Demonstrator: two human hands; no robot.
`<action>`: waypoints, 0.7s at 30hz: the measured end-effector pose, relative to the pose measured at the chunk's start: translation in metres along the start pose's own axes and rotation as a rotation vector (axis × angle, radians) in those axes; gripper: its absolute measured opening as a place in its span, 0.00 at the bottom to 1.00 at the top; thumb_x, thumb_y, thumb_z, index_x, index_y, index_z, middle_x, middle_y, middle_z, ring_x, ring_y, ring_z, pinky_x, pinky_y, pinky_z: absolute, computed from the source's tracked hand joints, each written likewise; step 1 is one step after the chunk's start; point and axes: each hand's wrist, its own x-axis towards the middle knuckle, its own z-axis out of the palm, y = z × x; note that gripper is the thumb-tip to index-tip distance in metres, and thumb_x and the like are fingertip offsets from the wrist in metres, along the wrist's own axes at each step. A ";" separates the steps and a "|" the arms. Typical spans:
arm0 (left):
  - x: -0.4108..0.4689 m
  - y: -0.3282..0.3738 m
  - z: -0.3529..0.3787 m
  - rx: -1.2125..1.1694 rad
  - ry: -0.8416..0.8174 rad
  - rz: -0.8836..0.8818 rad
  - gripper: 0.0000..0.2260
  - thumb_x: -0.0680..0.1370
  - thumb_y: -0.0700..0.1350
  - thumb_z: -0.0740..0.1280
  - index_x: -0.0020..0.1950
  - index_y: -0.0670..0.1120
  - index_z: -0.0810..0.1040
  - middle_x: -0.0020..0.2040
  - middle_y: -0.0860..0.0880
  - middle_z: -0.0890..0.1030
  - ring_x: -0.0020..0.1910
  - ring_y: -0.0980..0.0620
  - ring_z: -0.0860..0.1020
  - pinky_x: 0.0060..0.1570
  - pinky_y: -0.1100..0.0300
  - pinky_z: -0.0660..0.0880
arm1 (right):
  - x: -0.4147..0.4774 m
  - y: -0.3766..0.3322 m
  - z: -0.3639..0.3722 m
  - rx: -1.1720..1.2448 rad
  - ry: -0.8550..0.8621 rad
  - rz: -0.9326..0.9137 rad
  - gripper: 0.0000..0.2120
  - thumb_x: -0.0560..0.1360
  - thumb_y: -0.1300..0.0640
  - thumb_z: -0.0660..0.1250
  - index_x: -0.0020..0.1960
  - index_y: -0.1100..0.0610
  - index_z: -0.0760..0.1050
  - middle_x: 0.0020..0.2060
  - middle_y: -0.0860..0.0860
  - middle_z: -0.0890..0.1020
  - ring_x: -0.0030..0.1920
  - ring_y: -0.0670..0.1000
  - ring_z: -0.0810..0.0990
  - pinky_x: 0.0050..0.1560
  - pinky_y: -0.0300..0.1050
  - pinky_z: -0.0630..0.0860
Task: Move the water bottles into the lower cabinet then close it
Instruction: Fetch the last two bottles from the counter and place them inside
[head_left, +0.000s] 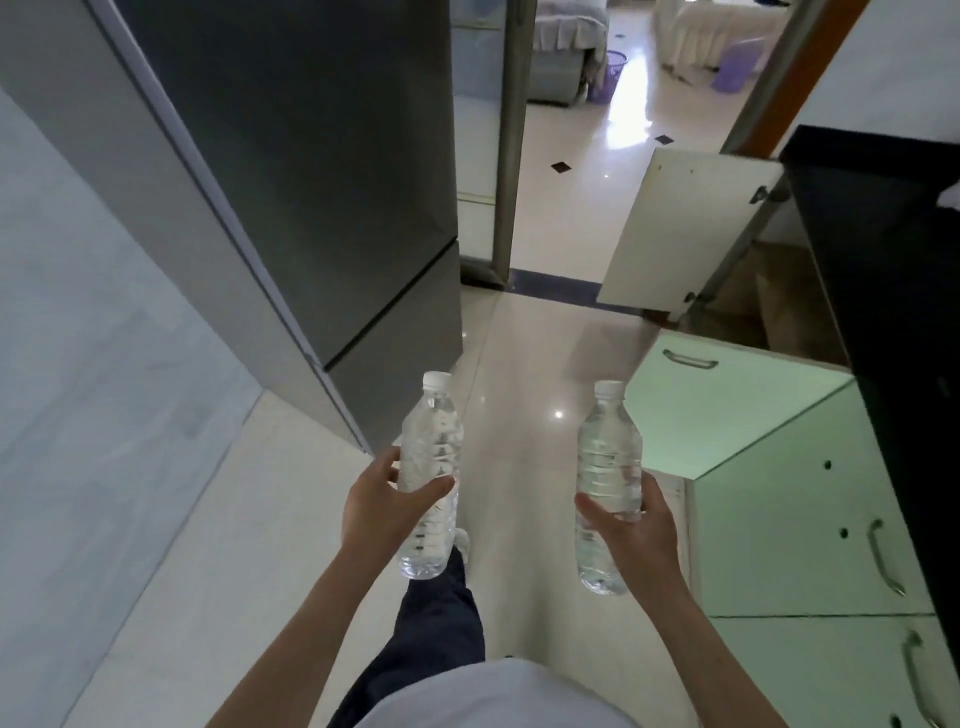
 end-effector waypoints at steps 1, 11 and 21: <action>0.028 0.007 0.002 0.009 -0.020 0.018 0.21 0.65 0.61 0.77 0.53 0.55 0.76 0.45 0.56 0.82 0.41 0.57 0.80 0.41 0.55 0.78 | 0.020 -0.007 0.011 0.008 0.023 0.002 0.17 0.67 0.59 0.80 0.52 0.53 0.77 0.43 0.52 0.84 0.42 0.52 0.84 0.39 0.43 0.77; 0.270 0.161 0.012 -0.030 -0.273 0.191 0.15 0.67 0.51 0.80 0.47 0.54 0.77 0.40 0.54 0.84 0.38 0.55 0.83 0.39 0.56 0.77 | 0.205 -0.109 0.067 0.033 0.220 0.043 0.17 0.68 0.57 0.79 0.47 0.47 0.73 0.44 0.50 0.82 0.43 0.49 0.82 0.39 0.38 0.77; 0.439 0.257 0.119 -0.050 -0.383 0.062 0.16 0.68 0.46 0.80 0.51 0.43 0.81 0.41 0.51 0.84 0.37 0.57 0.81 0.26 0.72 0.70 | 0.408 -0.116 0.058 0.026 0.319 0.141 0.19 0.65 0.51 0.80 0.51 0.51 0.75 0.44 0.53 0.82 0.44 0.53 0.83 0.43 0.49 0.81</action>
